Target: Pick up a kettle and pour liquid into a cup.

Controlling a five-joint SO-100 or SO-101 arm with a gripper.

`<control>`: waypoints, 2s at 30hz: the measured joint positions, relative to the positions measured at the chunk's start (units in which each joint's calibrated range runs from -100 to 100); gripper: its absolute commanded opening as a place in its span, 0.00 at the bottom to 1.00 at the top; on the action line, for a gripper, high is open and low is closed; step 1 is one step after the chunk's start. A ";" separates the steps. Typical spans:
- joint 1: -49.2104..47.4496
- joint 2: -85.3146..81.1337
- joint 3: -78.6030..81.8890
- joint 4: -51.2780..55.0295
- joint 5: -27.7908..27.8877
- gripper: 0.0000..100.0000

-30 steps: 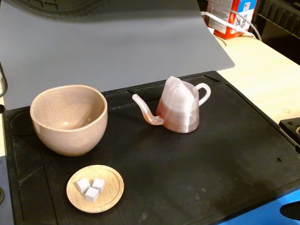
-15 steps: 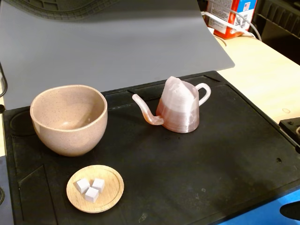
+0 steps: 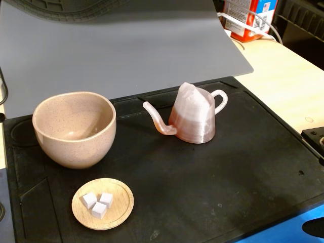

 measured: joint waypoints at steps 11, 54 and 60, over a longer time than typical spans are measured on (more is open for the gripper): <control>0.00 4.88 0.00 -8.49 0.00 0.01; 1.74 120.03 -49.07 -113.87 21.16 0.23; 2.72 120.38 -51.80 -113.70 21.16 0.23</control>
